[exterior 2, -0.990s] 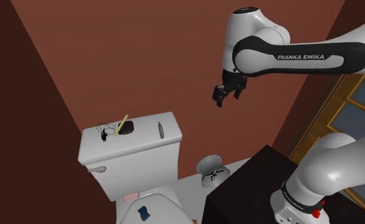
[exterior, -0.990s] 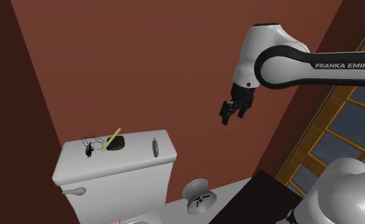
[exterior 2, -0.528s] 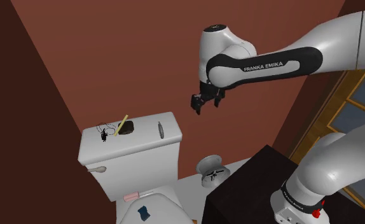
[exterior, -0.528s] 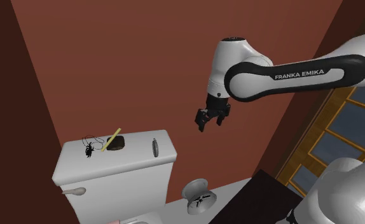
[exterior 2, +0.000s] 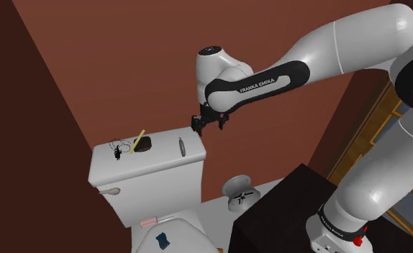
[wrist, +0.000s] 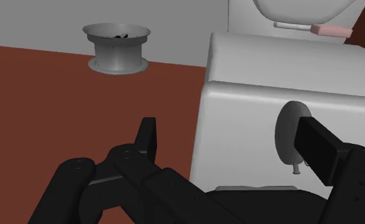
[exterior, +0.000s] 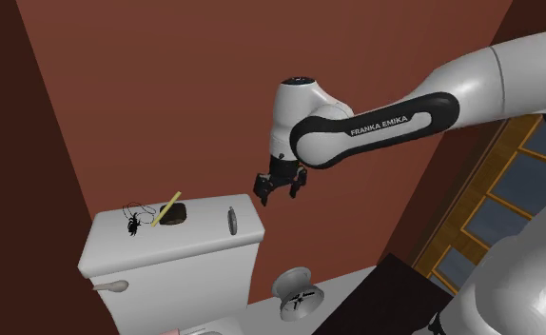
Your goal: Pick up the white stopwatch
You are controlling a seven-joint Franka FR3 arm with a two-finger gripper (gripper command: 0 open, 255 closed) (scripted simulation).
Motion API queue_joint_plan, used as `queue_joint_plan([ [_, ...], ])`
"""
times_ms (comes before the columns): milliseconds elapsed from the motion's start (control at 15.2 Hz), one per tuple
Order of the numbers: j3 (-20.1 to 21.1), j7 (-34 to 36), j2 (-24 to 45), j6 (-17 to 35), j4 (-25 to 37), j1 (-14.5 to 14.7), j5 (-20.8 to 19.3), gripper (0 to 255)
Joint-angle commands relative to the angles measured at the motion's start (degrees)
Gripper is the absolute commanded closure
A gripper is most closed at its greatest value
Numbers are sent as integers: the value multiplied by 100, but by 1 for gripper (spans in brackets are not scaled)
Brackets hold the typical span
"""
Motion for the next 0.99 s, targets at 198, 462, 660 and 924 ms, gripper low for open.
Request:
queue_joint_plan([
  [198, 130, 798, 1172, 223, 851, 110, -519, 0],
  [462, 93, 1356, 2119, 251, 1689, 338, -931, 0],
  [660, 12, 1647, 2737, 206, 2319, 537, -1149, 0],
  [924, -34, 1720, 2883, 448, 2210, 565, -1237, 0],
])
